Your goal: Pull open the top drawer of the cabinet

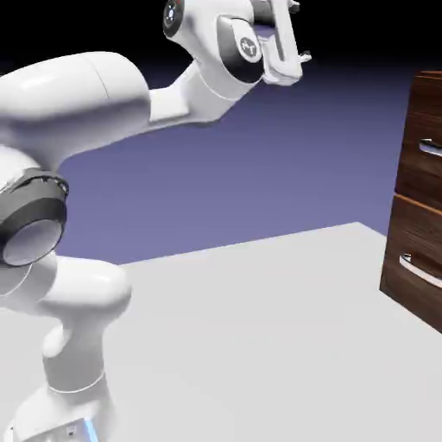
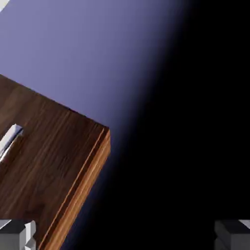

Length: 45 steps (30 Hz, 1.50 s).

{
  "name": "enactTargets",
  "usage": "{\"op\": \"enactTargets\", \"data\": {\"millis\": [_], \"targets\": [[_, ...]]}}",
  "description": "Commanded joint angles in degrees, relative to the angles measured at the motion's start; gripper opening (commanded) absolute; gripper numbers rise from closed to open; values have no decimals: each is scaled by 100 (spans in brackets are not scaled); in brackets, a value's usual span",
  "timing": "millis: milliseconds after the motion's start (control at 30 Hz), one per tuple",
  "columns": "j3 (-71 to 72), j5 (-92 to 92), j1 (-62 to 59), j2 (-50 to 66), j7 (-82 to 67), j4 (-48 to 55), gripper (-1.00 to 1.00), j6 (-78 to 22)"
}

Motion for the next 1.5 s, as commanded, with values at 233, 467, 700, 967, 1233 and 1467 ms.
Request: {"op": "enactTargets", "data": {"millis": [233, 467, 700, 967, 1233, 1467], "targets": [[-1012, -1653, 1428, -398, -1994, 963, 0, -203], [-1898, -3098, 2678, -747, -3738, 1805, 0, -380], [-2783, -4544, 3927, -1095, -5482, 2648, 0, -557], [-3795, -6197, 5355, -1493, -7476, 3611, 0, -759], [-4807, -7849, 6783, -1892, -9469, 4574, 0, -962], [-4974, -7996, 7633, -2256, -10527, 5627, 0, -763]]}}
